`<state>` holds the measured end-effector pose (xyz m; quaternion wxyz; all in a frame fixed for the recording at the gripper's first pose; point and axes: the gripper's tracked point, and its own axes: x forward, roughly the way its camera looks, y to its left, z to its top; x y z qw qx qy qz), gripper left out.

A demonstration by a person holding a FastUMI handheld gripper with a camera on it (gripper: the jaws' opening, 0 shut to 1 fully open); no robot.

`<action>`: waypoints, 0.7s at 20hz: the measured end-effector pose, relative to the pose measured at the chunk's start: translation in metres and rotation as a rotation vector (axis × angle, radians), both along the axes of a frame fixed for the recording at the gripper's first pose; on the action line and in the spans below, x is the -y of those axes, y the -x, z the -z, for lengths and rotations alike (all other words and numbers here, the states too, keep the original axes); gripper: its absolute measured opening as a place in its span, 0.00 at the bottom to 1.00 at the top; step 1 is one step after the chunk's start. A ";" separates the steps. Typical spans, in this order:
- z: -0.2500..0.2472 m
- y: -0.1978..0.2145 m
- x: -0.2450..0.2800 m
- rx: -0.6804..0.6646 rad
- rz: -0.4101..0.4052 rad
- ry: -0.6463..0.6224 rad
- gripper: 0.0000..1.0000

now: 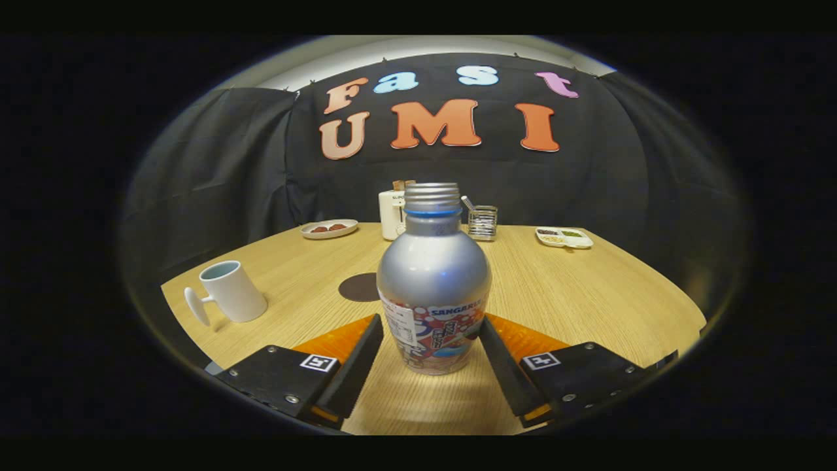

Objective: Take the bottle from table, then pour the juice into the cup, finally place the bottle on the coaster

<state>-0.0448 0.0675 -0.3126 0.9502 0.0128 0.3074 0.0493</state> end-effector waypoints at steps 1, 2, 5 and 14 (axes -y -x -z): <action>-0.001 -0.003 0.000 0.008 0.003 -0.003 0.82; 0.001 -0.003 -0.001 0.000 0.002 -0.002 0.79; -0.001 -0.003 -0.003 -0.002 0.002 -0.001 0.78; -0.033 -0.027 -0.026 0.086 -0.062 0.138 0.78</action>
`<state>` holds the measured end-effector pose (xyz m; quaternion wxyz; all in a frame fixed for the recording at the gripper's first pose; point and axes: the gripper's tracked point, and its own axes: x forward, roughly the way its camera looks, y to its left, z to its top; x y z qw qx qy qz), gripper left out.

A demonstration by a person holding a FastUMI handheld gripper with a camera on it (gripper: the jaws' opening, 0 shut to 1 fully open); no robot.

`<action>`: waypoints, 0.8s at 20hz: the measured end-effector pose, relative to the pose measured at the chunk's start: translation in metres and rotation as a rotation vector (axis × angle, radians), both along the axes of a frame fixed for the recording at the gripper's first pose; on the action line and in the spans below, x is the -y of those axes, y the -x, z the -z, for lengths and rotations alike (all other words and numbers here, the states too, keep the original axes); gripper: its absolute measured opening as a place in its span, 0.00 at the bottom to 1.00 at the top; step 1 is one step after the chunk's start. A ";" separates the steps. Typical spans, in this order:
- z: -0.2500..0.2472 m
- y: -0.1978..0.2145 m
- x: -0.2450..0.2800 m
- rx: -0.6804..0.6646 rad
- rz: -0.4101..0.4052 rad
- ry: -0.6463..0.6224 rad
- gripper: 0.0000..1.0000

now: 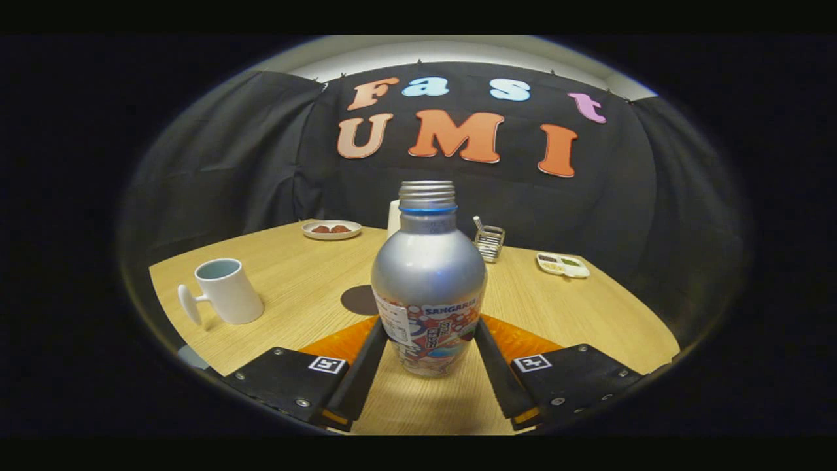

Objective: Take the bottle from table, then pour the juice into the cup, finally place the bottle on the coaster

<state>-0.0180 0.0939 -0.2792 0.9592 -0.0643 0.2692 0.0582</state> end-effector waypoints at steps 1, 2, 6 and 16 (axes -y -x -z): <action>-0.004 -0.002 -0.004 0.012 -0.010 0.023 0.78; -0.007 -0.004 -0.008 0.026 -0.019 0.051 0.78; -0.022 -0.016 -0.018 0.090 -0.049 0.191 0.78; -0.045 -0.038 -0.049 0.212 -0.112 0.488 0.77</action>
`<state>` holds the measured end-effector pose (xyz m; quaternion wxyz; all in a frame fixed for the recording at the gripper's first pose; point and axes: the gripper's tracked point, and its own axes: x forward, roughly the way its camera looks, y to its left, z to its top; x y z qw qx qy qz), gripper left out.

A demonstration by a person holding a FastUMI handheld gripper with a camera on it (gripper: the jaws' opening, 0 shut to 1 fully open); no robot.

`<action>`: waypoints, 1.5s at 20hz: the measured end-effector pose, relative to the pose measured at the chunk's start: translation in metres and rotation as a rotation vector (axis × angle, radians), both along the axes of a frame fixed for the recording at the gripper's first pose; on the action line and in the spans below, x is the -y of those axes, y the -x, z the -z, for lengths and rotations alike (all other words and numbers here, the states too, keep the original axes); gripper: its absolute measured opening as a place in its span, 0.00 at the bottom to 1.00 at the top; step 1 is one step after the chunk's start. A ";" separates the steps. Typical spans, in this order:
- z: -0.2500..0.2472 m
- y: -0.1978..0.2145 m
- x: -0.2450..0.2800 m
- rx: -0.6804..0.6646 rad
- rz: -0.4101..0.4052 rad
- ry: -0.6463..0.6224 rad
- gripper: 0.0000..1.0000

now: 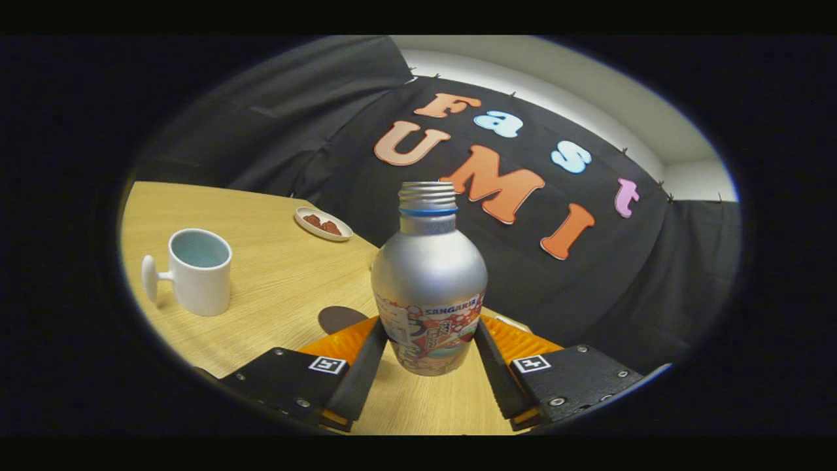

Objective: Take the bottle from table, then pour the juice into the cup, finally place the bottle on the coaster

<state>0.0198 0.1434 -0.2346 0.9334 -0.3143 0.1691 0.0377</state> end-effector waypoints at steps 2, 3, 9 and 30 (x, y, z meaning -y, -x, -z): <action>-0.002 -0.005 -0.011 0.022 -0.026 0.072 0.78; -0.002 -0.007 -0.018 0.031 -0.039 0.107 0.77; -0.003 -0.011 -0.047 0.086 -0.109 0.272 0.77; -0.010 -0.020 -0.080 0.307 -0.292 0.800 0.77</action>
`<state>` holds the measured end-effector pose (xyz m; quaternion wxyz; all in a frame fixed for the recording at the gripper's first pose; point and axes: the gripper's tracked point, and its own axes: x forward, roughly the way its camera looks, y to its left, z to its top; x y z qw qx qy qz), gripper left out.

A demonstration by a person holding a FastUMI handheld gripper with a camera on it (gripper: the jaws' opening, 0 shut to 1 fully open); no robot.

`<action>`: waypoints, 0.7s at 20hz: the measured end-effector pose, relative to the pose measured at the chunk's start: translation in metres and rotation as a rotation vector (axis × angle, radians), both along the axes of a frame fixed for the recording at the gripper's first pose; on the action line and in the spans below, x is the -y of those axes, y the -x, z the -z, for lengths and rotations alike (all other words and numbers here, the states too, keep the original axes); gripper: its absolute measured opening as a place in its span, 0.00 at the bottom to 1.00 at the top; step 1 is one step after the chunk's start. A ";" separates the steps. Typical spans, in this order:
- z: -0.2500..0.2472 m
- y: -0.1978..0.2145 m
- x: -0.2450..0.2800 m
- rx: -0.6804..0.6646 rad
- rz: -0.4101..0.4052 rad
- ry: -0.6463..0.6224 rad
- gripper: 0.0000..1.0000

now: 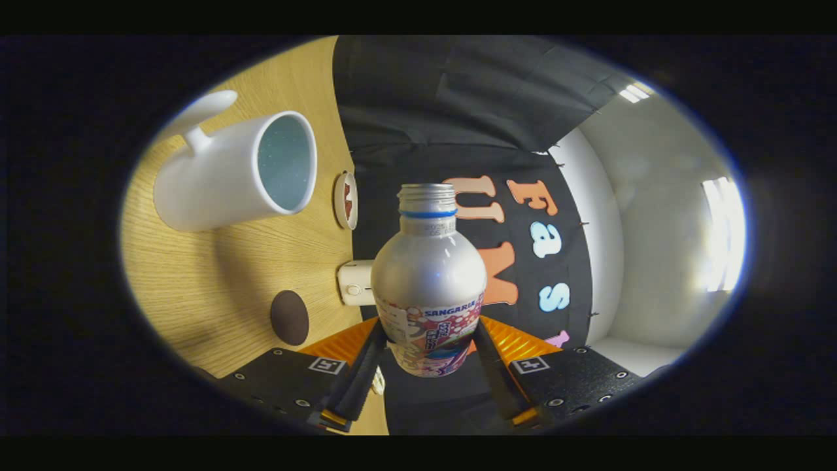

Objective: Take the bottle from table, then pour the juice into the cup, finally place the bottle on the coaster

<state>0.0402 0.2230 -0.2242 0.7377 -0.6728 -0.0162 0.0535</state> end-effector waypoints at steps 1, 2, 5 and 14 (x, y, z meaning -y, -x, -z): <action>0.000 -0.002 0.001 0.006 -0.006 0.016 0.77; -0.001 0.000 0.000 0.016 -0.013 0.035 0.77; -0.009 -0.005 -0.002 0.044 -0.037 0.090 0.77; -0.007 -0.004 -0.009 0.075 -0.089 0.206 0.77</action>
